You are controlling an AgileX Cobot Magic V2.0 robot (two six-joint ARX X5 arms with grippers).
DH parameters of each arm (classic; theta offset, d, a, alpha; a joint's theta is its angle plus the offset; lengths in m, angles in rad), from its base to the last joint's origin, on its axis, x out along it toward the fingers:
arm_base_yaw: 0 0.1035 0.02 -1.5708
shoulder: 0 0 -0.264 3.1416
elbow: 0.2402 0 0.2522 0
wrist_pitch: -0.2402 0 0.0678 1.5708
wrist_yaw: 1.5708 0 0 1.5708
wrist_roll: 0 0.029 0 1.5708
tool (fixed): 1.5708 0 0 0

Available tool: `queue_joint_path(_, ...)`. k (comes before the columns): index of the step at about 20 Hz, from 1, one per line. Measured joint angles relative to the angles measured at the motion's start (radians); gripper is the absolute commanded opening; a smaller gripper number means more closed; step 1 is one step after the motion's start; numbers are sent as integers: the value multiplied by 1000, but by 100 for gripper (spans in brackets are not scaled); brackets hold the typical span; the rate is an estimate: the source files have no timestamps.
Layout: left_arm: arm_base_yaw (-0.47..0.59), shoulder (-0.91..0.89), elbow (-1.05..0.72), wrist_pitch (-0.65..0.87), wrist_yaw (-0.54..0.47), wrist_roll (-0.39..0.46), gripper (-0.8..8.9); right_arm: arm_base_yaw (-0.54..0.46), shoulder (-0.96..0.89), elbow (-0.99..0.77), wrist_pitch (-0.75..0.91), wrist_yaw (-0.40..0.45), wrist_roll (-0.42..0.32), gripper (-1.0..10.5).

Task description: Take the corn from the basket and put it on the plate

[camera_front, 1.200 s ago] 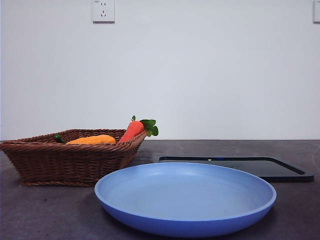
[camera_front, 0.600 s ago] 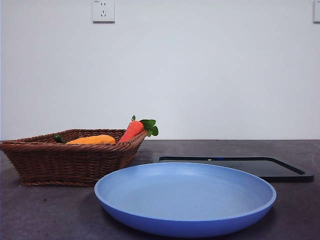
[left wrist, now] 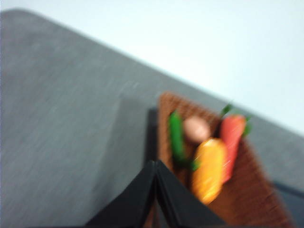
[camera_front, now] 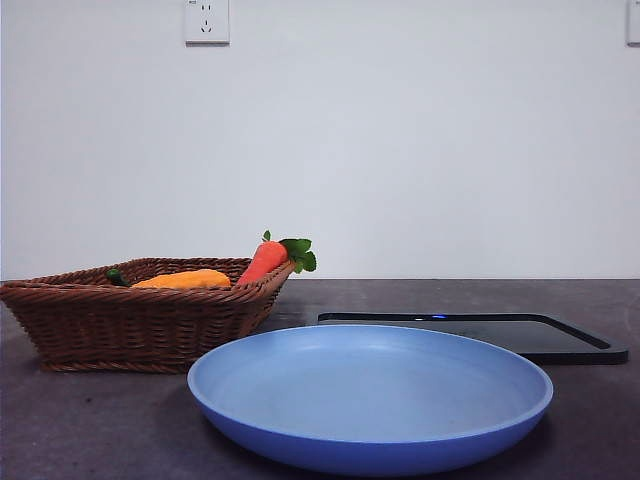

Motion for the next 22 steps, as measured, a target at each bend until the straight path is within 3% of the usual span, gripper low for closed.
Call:
queue_joint_path(5,0,80,162,-34,30,-10,7,0,93,154,-112,-10,3,4)
queue_joint_path(8,0,169,272,-106,76,10,7,0,170,253,-185,-60,-9,4)
queue_joint_path(16,0,406,547,-352,242,154,7,0,404,505,-480,-300,-106,4)
queue_joint_path(19,0,476,612,-439,306,222,7,2,492,591,-617,-410,-175,4)
queue_joint_path(22,0,524,645,-487,367,270,7,22,560,655,-730,-465,-241,4)
